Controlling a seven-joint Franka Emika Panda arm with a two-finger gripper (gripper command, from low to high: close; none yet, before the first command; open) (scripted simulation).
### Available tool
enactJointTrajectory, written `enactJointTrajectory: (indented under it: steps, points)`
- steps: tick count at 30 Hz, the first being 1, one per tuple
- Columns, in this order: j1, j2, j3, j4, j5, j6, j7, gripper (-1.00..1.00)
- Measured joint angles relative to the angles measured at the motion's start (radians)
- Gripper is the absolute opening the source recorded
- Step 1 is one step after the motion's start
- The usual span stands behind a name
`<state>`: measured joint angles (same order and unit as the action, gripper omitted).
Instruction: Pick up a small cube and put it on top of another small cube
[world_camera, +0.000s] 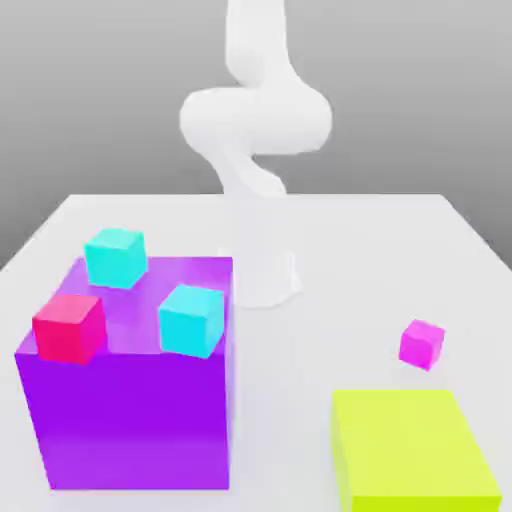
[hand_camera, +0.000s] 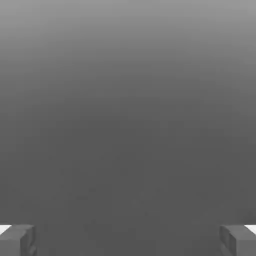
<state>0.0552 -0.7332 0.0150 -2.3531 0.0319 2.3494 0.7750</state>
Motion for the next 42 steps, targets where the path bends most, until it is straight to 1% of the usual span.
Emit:
enactJointTrajectory:
  steps: [6,13,17,21,24,26,27,28,30,31,33,34,39,40,42]
  points:
    - [0.135,0.163,0.056,-0.129,0.07,0.119,-0.055,0.0]
    - [0.282,0.346,0.151,-0.276,0.128,0.255,-0.101,0.0]
    - [0.358,0.45,0.217,-0.36,0.144,0.334,-0.114,0.0]
    - [0.421,0.555,0.291,-0.445,0.133,0.414,-0.107,0.0]
    - [0.454,0.636,0.348,-0.509,0.088,0.476,-0.076,0.0]
    - [0.47,0.696,0.37,-0.539,0.017,0.522,-0.028,0.0]
    - [0.48,0.732,0.359,-0.54,-0.036,0.55,0.009,0.0]
    - [0.492,0.769,0.332,-0.537,-0.096,0.577,0.05,0.0]
    - [0.553,0.842,0.238,-0.525,-0.206,0.633,0.128,0.0]
    - [0.596,0.878,0.184,-0.518,-0.249,0.662,0.16,0.0]
    - [0.686,0.95,0.082,-0.504,-0.3,0.721,0.2,0.0]
    - [0.717,0.975,0.049,-0.499,-0.313,0.742,0.211,-1.0]
    - [0.716,0.975,0.049,-0.499,-0.316,0.743,0.214,-1.0]
    - [0.731,0.988,0.033,-0.496,-0.323,0.754,0.22,-1.0]
    - [0.699,0.953,0.069,-0.503,-0.301,0.725,0.201,-1.0]
